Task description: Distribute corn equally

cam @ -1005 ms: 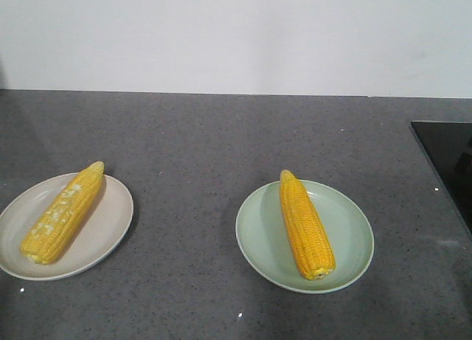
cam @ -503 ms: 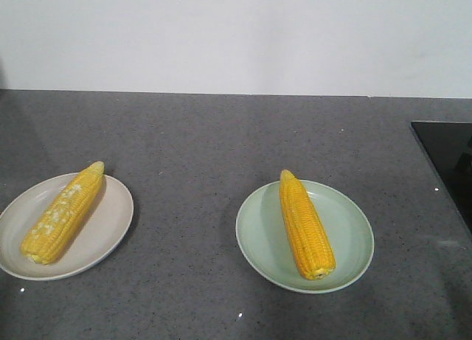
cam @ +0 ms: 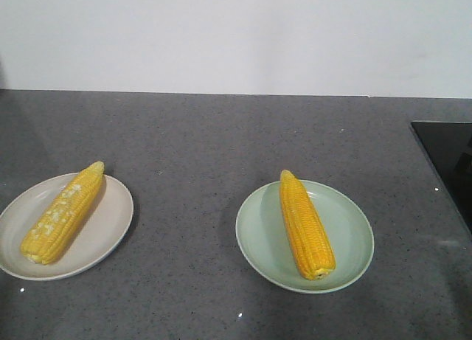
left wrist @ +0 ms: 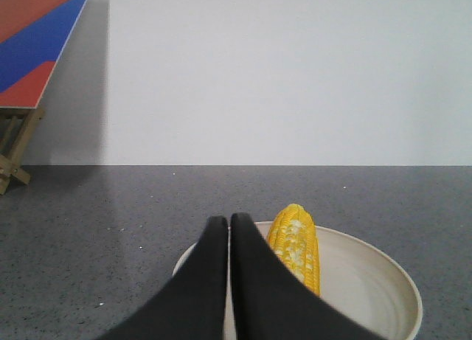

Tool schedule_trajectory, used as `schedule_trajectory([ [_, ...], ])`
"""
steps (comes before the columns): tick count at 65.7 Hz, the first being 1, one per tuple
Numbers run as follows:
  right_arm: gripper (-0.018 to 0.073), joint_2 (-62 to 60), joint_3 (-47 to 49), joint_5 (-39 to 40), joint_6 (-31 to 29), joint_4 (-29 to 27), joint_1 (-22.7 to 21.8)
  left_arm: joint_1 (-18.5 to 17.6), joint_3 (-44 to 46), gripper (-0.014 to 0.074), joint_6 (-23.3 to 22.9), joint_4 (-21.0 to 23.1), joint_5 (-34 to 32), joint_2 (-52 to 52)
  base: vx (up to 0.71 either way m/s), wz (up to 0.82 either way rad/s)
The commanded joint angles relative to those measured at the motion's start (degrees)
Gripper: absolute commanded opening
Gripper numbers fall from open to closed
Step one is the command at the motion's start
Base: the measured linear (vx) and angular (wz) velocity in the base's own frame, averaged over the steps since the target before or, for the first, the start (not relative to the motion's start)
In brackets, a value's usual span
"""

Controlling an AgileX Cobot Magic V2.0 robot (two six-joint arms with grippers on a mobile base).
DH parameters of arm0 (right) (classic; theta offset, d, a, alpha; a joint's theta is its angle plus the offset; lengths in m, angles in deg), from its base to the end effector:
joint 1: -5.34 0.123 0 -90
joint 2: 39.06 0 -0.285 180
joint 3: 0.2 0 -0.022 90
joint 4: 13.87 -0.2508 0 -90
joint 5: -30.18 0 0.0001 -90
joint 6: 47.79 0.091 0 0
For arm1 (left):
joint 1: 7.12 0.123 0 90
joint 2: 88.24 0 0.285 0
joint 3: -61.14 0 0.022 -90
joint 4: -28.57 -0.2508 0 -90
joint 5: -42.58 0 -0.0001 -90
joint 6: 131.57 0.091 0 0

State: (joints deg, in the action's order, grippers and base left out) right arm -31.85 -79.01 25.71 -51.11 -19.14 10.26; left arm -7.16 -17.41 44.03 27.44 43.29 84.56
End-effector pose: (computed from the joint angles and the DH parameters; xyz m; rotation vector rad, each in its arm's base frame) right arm 0.0566 0.0055 0.1973 -0.0468 1.5792 0.0993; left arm 0.0566 0.0000 0.2048 -0.0427 1.5086 -0.0462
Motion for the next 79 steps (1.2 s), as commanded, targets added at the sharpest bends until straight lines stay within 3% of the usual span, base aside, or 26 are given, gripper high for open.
schedule_trajectory([
  [1,-0.0001,-0.27,-0.70,5.10,10.13,9.50,0.10,-0.17,-0.82,-0.0008,-0.52,0.47,-4.04,0.97,0.00,0.00],
  [79,-0.0001,-0.27,-0.70,4.93,10.30,10.36,0.10,-0.17,-0.82,-0.0008,-0.52,0.47,-4.04,0.97,0.00,0.00],
])
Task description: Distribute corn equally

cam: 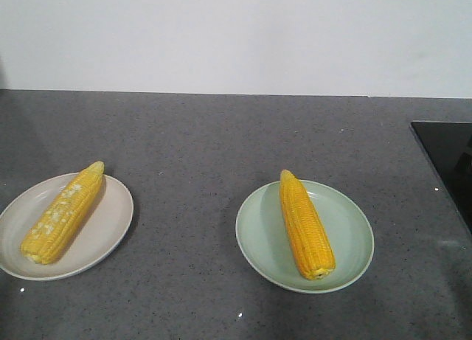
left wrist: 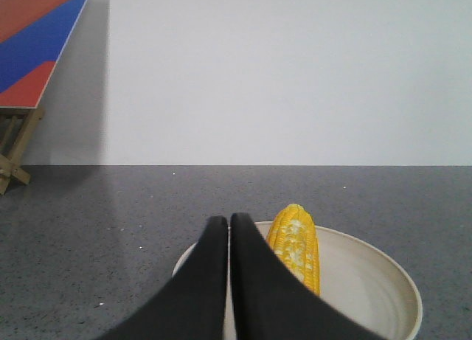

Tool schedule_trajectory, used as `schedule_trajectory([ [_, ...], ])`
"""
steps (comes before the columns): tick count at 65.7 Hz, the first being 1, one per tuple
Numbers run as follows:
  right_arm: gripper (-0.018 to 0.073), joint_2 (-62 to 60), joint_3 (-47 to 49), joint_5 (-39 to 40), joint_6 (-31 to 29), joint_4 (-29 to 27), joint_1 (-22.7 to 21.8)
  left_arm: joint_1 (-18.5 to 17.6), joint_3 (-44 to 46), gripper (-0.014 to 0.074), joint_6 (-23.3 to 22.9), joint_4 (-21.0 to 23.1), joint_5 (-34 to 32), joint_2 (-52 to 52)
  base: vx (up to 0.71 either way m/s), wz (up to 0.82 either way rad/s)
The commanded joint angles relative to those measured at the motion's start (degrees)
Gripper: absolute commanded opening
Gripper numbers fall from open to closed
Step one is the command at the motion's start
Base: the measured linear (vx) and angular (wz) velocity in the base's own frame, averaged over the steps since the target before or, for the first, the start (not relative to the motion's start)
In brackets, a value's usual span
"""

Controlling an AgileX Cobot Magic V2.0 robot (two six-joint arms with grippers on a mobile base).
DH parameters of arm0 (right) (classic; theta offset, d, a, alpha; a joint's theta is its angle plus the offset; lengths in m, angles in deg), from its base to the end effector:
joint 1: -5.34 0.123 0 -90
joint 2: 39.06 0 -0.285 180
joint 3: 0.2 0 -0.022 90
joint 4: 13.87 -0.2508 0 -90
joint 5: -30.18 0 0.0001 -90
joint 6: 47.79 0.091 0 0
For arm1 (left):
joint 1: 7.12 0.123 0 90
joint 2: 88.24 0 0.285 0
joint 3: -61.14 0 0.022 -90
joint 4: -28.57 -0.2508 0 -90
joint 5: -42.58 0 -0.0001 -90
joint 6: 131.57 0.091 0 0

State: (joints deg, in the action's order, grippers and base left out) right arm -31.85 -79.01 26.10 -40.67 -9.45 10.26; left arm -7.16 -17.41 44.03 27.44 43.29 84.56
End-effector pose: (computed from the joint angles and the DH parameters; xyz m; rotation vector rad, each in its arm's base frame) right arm 0.0568 0.0044 0.1979 -0.0260 1.5730 0.1002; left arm 0.0566 0.0000 0.2048 -0.0427 1.5086 -0.0462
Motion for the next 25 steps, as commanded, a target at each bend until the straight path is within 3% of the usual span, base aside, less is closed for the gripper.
schedule_trajectory([
  [1,-0.0001,-0.27,-0.70,4.54,-0.14,0.68,0.10,-0.17,-0.82,-0.0008,-0.52,0.47,-4.04,0.97,0.00,0.00],
  [25,-0.0001,-0.27,-0.70,4.54,-0.14,0.68,0.10,-0.17,-0.82,-0.0008,-0.52,0.47,-4.04,0.97,0.00,0.00],
])
